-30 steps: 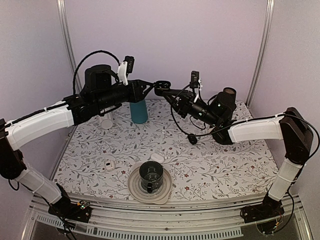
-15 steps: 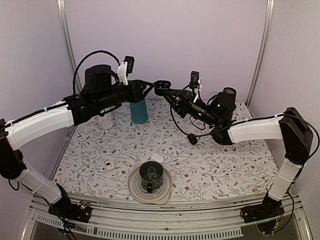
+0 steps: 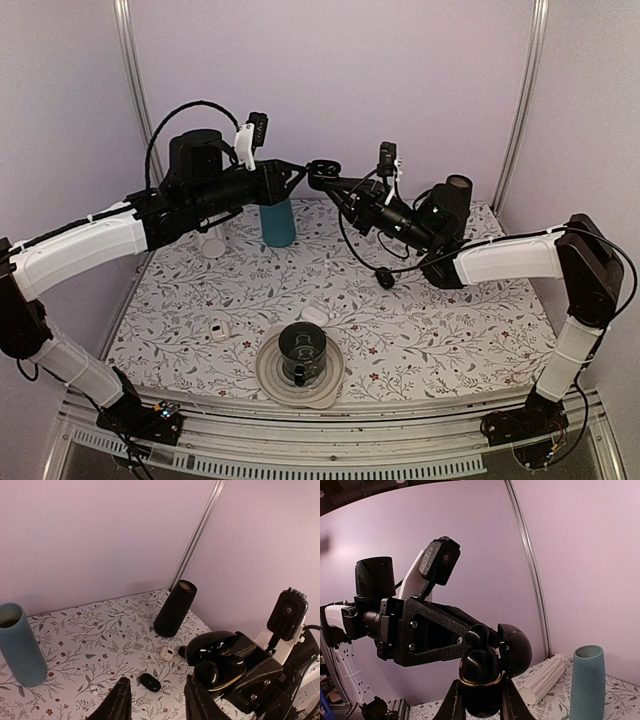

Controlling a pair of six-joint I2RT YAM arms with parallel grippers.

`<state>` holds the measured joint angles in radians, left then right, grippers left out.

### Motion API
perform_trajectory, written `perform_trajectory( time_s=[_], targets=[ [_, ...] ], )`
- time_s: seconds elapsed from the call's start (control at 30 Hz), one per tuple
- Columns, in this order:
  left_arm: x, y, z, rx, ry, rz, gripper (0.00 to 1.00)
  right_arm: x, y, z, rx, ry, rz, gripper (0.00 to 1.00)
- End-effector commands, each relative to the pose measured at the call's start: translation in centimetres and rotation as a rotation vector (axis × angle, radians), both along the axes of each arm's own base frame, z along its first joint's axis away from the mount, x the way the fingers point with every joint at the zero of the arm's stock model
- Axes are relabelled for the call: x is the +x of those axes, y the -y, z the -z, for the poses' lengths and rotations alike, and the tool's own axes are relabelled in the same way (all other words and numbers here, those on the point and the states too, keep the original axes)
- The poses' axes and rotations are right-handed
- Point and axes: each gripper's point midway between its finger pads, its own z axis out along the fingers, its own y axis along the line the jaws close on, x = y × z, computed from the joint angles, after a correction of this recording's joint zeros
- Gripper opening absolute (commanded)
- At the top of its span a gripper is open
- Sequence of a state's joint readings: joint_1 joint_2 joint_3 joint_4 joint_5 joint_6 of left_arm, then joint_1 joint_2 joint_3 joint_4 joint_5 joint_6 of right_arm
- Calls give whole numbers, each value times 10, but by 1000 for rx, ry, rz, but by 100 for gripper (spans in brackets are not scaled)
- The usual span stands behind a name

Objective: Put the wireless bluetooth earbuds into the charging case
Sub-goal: Adjust the left earbud in the left side groove of the charging case.

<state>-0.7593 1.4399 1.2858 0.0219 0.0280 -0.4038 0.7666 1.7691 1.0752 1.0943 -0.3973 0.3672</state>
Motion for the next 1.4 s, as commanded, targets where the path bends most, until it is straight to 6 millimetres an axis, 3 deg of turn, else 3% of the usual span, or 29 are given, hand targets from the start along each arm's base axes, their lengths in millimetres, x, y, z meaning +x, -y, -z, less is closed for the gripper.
perform_trajectory(
  time_s=[0.0, 0.43, 0.93, 1.37],
  targets=[
    [-17, 8, -25, -47, 43, 71, 38, -6, -11, 3, -12, 7, -44, 2],
    [-28, 14, -32, -66, 55, 143, 39, -8, -15, 4, -10, -3, -79, 2],
    [-37, 6, -35, -58, 104, 171, 40, -4, -12, 5, -9, -13, -57, 2],
    [-31, 4, -35, -58, 91, 155, 39, -4, -13, 8, -18, -17, -59, 2]
  ],
)
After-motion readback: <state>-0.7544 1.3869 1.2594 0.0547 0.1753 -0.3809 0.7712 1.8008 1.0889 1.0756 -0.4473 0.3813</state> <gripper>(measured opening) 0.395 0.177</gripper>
